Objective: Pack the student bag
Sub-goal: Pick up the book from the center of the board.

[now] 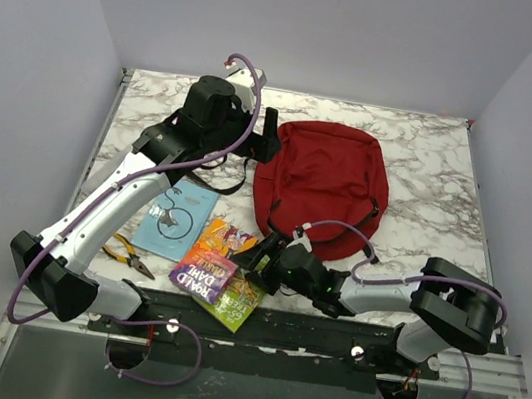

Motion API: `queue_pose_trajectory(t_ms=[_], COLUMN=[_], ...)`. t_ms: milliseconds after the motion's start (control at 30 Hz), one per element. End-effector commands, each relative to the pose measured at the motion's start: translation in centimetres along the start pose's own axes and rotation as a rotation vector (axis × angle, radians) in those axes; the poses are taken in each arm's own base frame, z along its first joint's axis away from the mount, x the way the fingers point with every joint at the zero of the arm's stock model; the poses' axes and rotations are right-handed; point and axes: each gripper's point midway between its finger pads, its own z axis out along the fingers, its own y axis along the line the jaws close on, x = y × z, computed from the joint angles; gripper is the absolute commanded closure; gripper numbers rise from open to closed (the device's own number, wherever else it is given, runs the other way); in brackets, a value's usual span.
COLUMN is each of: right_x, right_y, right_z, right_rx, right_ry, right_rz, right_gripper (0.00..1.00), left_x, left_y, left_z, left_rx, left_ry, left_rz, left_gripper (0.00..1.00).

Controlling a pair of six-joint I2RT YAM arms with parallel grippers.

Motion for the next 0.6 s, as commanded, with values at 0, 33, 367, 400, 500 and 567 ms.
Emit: queue_pose_trajectory(t_ms=[0, 33, 367, 400, 500, 567], right_x=[-2.1, -2.1, -1.6, -1.7, -2.0, -2.1], right_y=[-0.4, -0.8, -4.2, -4.5, -4.7, -4.6], right_z=[1.2, 1.5, 4.4, 4.5, 4.7, 4.8], right_rx=[-0.022, -0.023, 0.037, 0.04, 0.05, 0.053], right_ry=[-0.137, -0.142, -0.164, -0.167, -0.187, -0.196], right_rz=[0.066, 0.068, 0.125, 0.132, 0.112, 0.094], right_gripper=[0.19, 0.23, 0.58, 0.61, 0.72, 0.82], left_x=[-0.3, -0.4, -0.4, -0.3, -0.2, -0.2], left_y=[-0.4, -0.7, -1.0, -1.0, -1.1, -1.4], left_z=[-0.1, -0.2, -0.2, -0.2, -0.1, -0.2], left_rx=[0.03, 0.04, 0.055, 0.057, 0.063, 0.078], left_ry=[-0.013, -0.015, -0.015, -0.013, -0.007, -0.006], left_rz=[-0.008, -0.01, -0.018, -0.018, -0.023, -0.027], left_gripper=[0.05, 0.05, 0.06, 0.06, 0.06, 0.06])
